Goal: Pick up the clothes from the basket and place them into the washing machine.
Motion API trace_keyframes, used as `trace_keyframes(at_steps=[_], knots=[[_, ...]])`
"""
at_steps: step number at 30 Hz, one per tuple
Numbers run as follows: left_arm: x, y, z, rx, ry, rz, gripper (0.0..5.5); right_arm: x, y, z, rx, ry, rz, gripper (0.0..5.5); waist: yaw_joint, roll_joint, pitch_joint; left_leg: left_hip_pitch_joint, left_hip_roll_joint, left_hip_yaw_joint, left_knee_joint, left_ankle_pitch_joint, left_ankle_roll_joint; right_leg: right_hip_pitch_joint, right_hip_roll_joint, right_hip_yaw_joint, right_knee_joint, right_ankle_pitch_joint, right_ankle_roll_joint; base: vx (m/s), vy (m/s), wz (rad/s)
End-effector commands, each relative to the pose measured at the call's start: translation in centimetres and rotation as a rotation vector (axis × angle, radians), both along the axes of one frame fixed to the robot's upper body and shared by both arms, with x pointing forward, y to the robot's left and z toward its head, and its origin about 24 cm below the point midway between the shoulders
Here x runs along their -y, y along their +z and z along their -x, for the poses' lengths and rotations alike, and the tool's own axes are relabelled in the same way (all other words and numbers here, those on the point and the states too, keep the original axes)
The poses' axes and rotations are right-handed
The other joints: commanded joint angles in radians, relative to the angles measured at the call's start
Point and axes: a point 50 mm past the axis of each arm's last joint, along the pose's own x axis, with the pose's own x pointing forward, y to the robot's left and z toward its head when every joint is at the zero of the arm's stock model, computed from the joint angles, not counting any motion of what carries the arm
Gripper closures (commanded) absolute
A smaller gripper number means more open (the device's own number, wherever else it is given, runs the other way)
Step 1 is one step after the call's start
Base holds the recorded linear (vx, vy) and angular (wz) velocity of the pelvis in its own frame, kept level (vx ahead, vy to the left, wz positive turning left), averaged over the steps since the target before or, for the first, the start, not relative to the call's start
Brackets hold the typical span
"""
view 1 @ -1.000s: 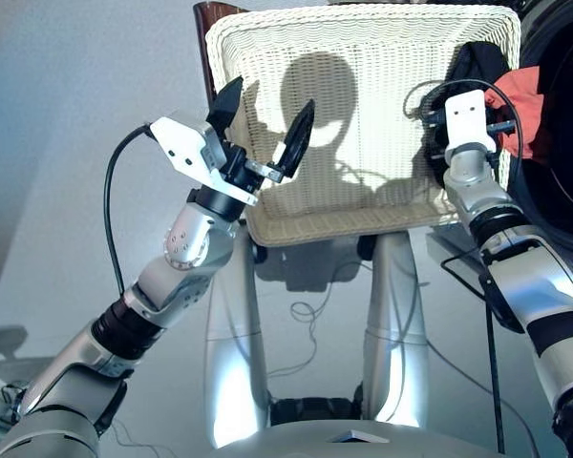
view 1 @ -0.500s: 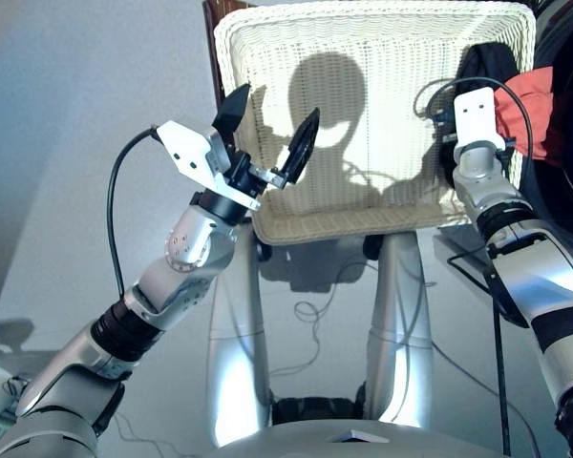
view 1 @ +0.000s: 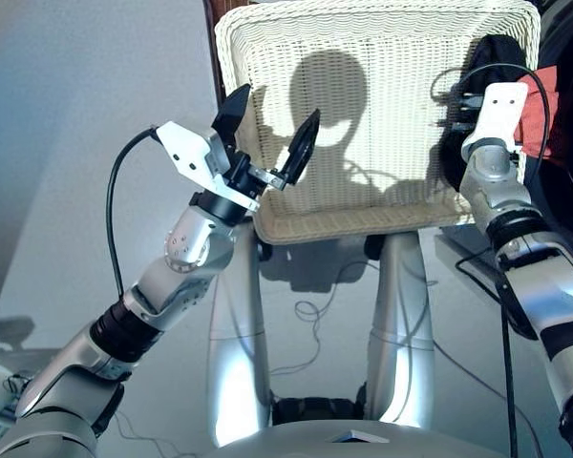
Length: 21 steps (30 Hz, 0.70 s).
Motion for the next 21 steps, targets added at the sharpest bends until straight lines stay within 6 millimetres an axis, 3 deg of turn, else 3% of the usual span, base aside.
trace_keyframes(at_steps=[1, 2, 3, 4, 5, 9, 10, 11, 12, 21], knots=[[-0.6, 1.6, 2.4, 0.110, -0.029, 0.068, 0.00, 2.9, 3.0, 2.2, 0.229, -0.056, -0.060, 5.50, -0.036, 0.013, -0.015, 0.058, 0.009, -0.047, -0.107, 0.077, -0.052, 0.073, 0.001, -0.009, -0.032, -0.008, 0.056, 0.092, 0.010, -0.024], [-0.8, 1.7, 2.5, 0.115, -0.021, 0.068, 0.00, 3.2, 3.3, 2.8, 0.266, -0.054, -0.075, 5.50, -0.040, 0.010, -0.015, 0.057, 0.009, -0.047, -0.105, 0.075, -0.052, 0.072, 0.001, -0.008, -0.031, -0.009, 0.057, -0.078, 0.015, -0.029], [-1.0, 2.0, 2.5, 0.134, -0.012, 0.072, 0.00, 3.7, 4.1, 3.4, 0.326, -0.051, -0.104, 5.50, -0.046, 0.006, -0.015, 0.032, 0.007, -0.045, -0.119, 0.108, -0.047, 0.048, 0.003, -0.008, -0.048, 0.023, 0.054, -0.073, 0.010, -0.036], [-1.1, 2.1, 2.6, 0.137, -0.013, 0.073, 0.00, 4.1, 4.2, 3.9, 0.354, -0.063, -0.122, 5.50, -0.047, 0.004, -0.015, 0.035, 0.006, -0.045, -0.117, 0.105, -0.047, 0.050, 0.003, -0.007, -0.045, 0.020, 0.055, 0.000, 0.000, 0.000], [-1.2, 1.9, 2.7, 0.129, -0.015, 0.079, 0.00, 4.9, 4.2, 4.6, 0.384, -0.072, -0.159, 5.50, -0.052, 0.001, -0.015, 0.055, 0.006, -0.046, -0.103, 0.074, -0.051, 0.069, 0.004, -0.008, -0.029, -0.010, 0.060, 0.097, 0.003, 0.004], [-1.9, 2.0, 3.1, 0.134, -0.001, 0.092, 0.00, 8.2, 4.3, 7.0, 0.521, -0.146, -0.318, 5.50, -0.062, -0.007, -0.015, 0.055, 0.005, -0.047, -0.096, 0.069, -0.054, 0.067, 0.006, -0.009, -0.019, -0.017, 0.062, 0.008, 0.004, 0.003], [-2.2, 2.3, 3.2, 0.148, 0.007, 0.103, 0.00, 9.5, 4.7, 7.9, 0.608, -0.183, -0.415, 5.50, -0.069, -0.008, -0.015, 0.033, 0.003, -0.046, -0.104, 0.097, -0.052, 0.044, 0.008, -0.008, -0.027, 0.009, 0.060, 0.000, 0.000, 0.000], [-2.1, 2.1, 3.2, 0.140, 0.006, 0.102, 0.00, 9.5, 4.4, 7.9, 0.602, -0.184, -0.415, 5.50, -0.067, -0.008, -0.015, 0.050, 0.003, -0.048, -0.094, 0.074, -0.055, 0.060, 0.008, -0.008, -0.015, -0.013, 0.063, -0.070, 0.009, 0.032], [-2.3, 2.3, 3.2, 0.149, 0.009, 0.109, 0.00, 10.1, 4.8, 8.4, 0.645, -0.196, -0.445, 5.50, -0.070, -0.011, -0.015, 0.033, 0.003, -0.046, -0.100, 0.094, -0.053, 0.045, 0.009, -0.007, -0.025, 0.007, 0.061, 0.000, 0.000, 0.000], [-2.7, 2.8, 3.4, 0.176, 0.027, 0.154, 0.00, 14.5, 7.3, 11.1, 0.845, -0.466, -0.567, 5.50, -0.064, -0.010, -0.015, 0.030, 0.003, -0.054, -0.075, 0.086, -0.057, 0.052, 0.015, -0.006, -0.008, 0.002, 0.065, -0.006, 0.000, 0.000]])
